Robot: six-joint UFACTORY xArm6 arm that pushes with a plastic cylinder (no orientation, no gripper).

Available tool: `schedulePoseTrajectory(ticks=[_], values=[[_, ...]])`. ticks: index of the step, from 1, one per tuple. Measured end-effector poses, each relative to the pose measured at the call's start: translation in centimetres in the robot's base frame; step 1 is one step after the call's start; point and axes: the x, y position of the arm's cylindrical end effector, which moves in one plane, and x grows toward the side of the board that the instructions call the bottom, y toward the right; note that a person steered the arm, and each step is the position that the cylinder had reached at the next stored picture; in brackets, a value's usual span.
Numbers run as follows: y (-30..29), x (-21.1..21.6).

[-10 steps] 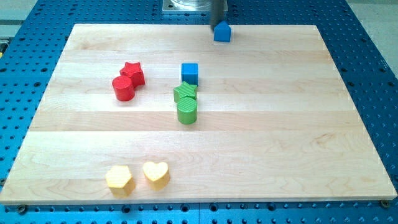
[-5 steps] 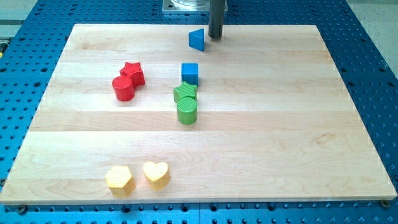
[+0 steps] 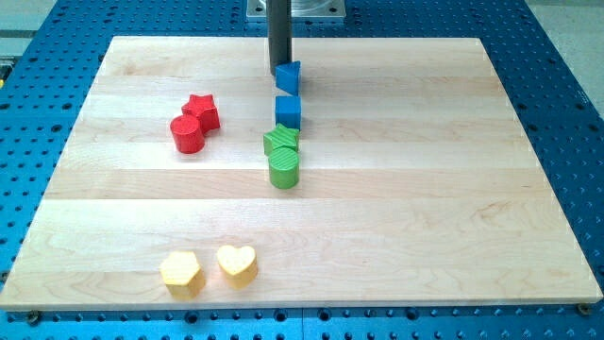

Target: Place the blue triangle vertically above the blue cube

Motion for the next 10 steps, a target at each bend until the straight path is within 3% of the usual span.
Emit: schedulePoseTrajectory(ticks=[4,7,10], values=[[8.1,0.0],[5.6,-1.1],[5.1,1.3]])
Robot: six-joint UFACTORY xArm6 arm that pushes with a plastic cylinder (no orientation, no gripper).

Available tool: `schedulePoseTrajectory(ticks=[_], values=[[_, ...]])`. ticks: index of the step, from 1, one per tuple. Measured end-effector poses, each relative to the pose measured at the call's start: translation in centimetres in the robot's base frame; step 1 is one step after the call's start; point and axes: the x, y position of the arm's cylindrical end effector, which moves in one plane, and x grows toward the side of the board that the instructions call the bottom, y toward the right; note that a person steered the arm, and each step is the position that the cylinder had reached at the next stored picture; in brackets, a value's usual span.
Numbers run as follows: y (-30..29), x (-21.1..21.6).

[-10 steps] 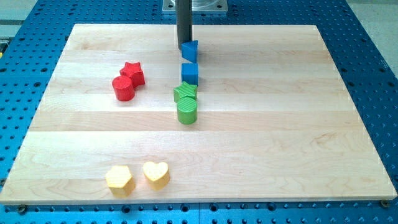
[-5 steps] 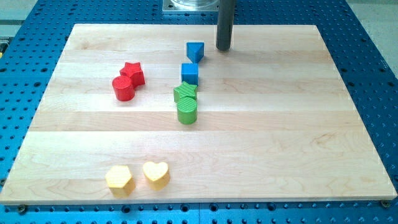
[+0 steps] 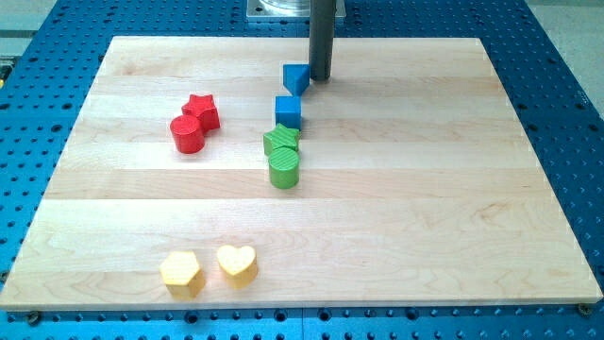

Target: Place the blue triangle vertically above the blue cube

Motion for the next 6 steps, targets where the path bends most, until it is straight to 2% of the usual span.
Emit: schedulePoseTrajectory(ticks=[6], values=[[0.91,0.8]])
